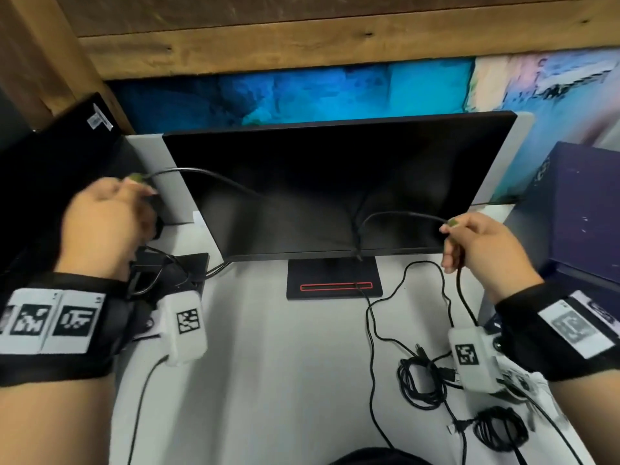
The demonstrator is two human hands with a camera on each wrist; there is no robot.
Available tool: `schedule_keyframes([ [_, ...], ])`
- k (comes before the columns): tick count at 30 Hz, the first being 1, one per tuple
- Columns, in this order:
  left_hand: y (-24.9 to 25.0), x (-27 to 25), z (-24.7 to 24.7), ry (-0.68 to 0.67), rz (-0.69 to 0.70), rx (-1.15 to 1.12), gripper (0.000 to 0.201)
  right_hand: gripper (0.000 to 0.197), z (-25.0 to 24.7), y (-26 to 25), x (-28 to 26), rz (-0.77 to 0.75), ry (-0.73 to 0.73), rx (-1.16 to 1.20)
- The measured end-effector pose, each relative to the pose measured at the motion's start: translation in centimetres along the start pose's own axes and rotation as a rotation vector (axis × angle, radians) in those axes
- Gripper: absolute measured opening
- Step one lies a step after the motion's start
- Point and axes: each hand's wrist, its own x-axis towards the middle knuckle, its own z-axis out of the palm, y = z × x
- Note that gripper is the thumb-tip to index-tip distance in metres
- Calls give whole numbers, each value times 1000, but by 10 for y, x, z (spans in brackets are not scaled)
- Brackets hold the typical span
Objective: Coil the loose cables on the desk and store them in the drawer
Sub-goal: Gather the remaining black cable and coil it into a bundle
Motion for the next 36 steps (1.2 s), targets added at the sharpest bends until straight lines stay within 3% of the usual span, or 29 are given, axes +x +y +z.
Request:
schedule_keyframes([
  [2,-1,-20,28,-158,39,83,33,21,5,4,-1,81,-19,-72],
  [4,-17,-30,44,-201,58,232,32,26,8,9,-2,147,-21,-181],
  [8,-74,-35,62,-320,-56,464,15,38,5,27,-1,218,-61,-402],
  [11,-110,-43,71,-499,-193,636,15,30,4,48,0,252,-110,-550],
  [13,-121,-50,73,-589,-313,659,19,20,2,62,-1,251,-127,-657],
  [16,-127,-56,77,-678,-342,680,14,26,1,85,-2,245,-200,-811],
  [18,-121,-62,83,-749,-391,590,15,28,2,95,-2,243,-261,-866],
  [21,-102,-70,90,-856,-454,237,18,29,5,95,-2,214,-270,-840],
  [25,-73,-80,104,-961,-407,-105,29,31,9,84,3,158,-200,-849],
  [28,-52,-84,114,-1002,-343,-238,36,28,17,68,0,0,-146,-818],
  [30,-43,-84,119,-1002,-316,-271,36,28,23,47,-7,-152,-173,-657],
  [34,-33,-86,127,-1040,-358,-396,33,37,37,5,-31,-323,-407,-99],
  [36,-29,-87,127,-1114,-429,-551,28,37,44,2,-34,-391,-452,-28],
])
